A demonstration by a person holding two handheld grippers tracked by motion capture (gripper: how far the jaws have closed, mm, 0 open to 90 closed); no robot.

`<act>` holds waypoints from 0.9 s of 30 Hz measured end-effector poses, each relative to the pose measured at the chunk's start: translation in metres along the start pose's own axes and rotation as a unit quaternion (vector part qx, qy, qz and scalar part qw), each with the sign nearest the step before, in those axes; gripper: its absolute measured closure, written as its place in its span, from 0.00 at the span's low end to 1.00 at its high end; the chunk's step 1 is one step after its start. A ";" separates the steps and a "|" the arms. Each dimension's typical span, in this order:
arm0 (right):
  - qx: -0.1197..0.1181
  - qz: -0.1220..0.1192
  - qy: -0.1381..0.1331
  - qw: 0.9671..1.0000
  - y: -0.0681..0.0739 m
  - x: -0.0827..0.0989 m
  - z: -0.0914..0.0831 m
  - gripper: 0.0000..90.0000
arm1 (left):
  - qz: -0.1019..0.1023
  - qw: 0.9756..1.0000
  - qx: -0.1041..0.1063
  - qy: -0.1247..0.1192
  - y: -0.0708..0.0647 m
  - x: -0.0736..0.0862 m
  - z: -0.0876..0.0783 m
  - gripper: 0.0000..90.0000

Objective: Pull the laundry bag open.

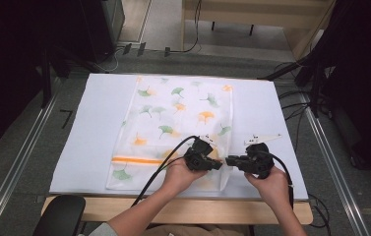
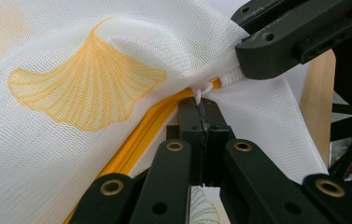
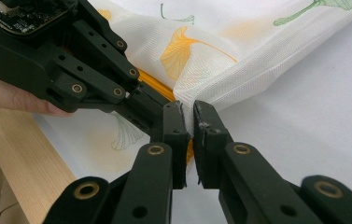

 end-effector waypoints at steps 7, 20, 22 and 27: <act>0.002 0.003 -0.006 1.000 -0.002 -0.002 -0.004 0.96 | -0.002 1.000 -0.015 0.009 0.011 0.002 -0.005 1.00; 0.003 0.001 -0.007 1.000 -0.007 -0.002 -0.007 0.96 | -0.011 1.000 -0.023 0.015 0.023 0.010 -0.017 1.00; 0.003 0.001 -0.008 1.000 -0.008 -0.002 -0.007 0.96 | -0.013 1.000 -0.021 0.015 0.022 0.010 -0.016 1.00; 0.003 0.002 -0.006 1.000 -0.008 -0.001 -0.007 0.96 | -0.014 1.000 -0.019 0.017 0.023 0.011 -0.016 1.00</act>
Point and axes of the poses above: each handheld gripper's, and its own axes: z roughly forward along the jaws, x roughly out of its underside, y roughly to its left, the point moved 10 cm from there along z, roughly forward along the jaws, and after that the axes turned 12 degrees about -y, right-handed, at the moved point
